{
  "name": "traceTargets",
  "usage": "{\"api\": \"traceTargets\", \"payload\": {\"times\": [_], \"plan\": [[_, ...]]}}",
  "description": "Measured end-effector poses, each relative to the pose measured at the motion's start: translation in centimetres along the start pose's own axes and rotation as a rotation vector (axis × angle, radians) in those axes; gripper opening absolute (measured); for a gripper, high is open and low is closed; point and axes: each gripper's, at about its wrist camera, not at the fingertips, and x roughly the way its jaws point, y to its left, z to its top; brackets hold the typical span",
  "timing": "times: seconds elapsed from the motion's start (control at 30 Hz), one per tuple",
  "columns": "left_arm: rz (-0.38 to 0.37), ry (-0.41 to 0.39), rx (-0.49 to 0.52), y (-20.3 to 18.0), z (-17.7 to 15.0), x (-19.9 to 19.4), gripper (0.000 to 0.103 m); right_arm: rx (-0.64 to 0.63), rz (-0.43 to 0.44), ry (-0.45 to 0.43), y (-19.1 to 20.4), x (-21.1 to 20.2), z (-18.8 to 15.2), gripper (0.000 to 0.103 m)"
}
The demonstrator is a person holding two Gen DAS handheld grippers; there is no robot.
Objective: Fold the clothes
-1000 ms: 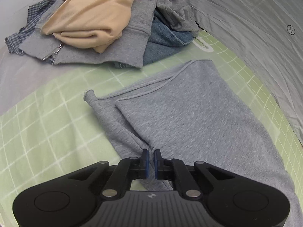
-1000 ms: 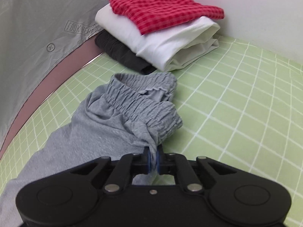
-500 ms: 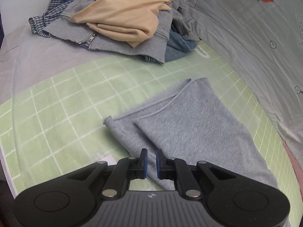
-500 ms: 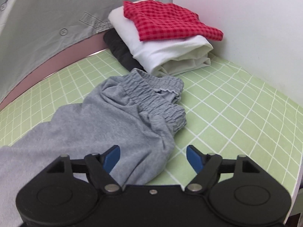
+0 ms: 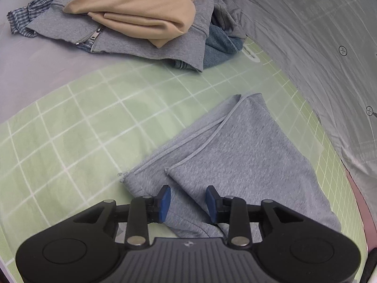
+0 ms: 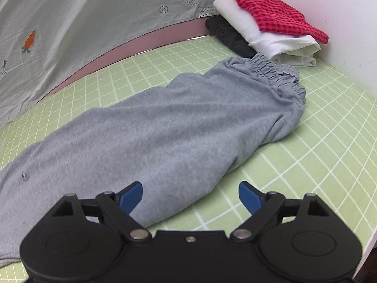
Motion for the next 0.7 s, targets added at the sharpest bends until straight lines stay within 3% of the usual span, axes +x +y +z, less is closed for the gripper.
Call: {"api": "traceTargets", "payload": {"times": [0.2,0.3,0.37,0.43,0.63,0.7], "plan": [[-0.048,0.029,0.020,0.1,1.4,0.8,0.039,0.005,-0.003,0.018,2.8,-1.2,-2.5,0.090],[-0.054,0.037,0.049,-0.2,1.8,1.2,0.035,-0.007,-0.010,0.031,3.9,-1.5,-3.3,0.090],[-0.085,0.031,0.047,-0.3,2.0,0.9,0.006,-0.019,-0.018,0.038,4.6,-1.6,-3.7,0.090],[-0.123,0.024,0.042,-0.4,2.4,0.4,0.001,-0.031,-0.026,0.041,5.2,-1.7,-3.9,0.090],[-0.275,-0.125,-0.014,0.3,3.9,-6.0,0.001,-0.085,-0.045,0.058,6.3,-1.9,-4.6,0.090],[-0.273,-0.169,-0.052,1.6,3.7,-7.4,0.001,-0.089,-0.048,0.072,6.5,-1.8,-4.9,0.090]]}}
